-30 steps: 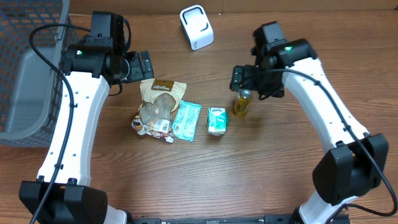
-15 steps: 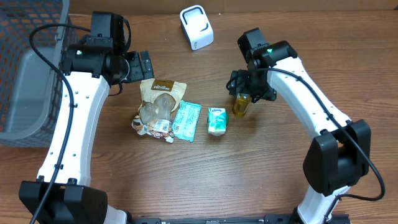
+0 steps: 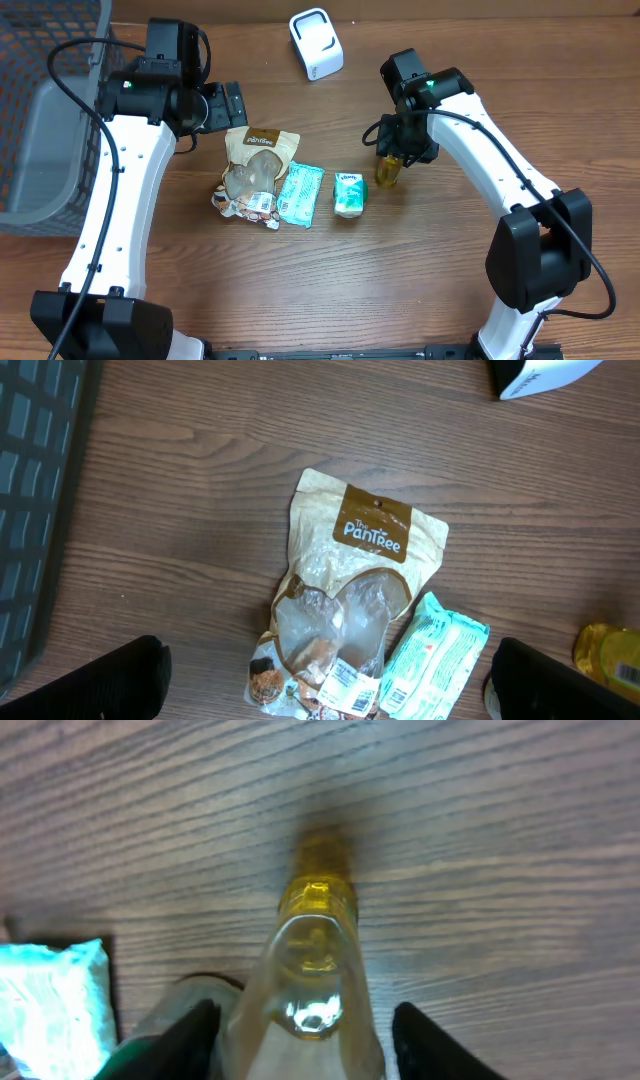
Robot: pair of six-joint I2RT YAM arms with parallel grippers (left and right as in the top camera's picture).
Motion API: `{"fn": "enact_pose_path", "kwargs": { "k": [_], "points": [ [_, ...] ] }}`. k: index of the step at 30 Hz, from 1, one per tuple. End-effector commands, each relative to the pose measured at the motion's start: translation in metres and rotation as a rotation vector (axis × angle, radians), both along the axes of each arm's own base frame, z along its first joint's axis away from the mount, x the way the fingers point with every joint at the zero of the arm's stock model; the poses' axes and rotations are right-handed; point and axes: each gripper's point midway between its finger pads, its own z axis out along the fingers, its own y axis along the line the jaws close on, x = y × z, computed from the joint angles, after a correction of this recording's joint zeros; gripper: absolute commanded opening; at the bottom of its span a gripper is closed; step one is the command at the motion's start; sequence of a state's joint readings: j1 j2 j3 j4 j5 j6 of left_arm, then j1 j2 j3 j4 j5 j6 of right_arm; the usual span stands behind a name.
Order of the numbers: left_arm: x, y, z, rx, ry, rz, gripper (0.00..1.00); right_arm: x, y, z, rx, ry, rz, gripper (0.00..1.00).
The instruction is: Scan the item barcode
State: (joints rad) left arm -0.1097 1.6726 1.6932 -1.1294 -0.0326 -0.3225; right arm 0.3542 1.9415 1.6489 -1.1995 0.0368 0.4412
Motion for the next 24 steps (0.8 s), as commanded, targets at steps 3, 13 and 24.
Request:
{"fn": "enact_pose_path", "kwargs": {
  "k": [3, 13, 24],
  "points": [
    [0.002, -0.002, 0.002, -0.010, -0.009, 0.001, 1.00, 0.000, -0.005, -0.001, -0.009, 0.005, -0.012, 0.43],
    [0.002, -0.002, 0.002, -0.010, -0.009, 0.001, 1.00, -0.001, -0.038, 0.005, -0.038, 0.044, -0.028, 0.42],
    [0.002, -0.002, 0.002, -0.010, -0.009, 0.001, 1.00, -0.003, -0.047, 0.005, -0.040, 0.060, -0.050, 0.70]
  ]
}}
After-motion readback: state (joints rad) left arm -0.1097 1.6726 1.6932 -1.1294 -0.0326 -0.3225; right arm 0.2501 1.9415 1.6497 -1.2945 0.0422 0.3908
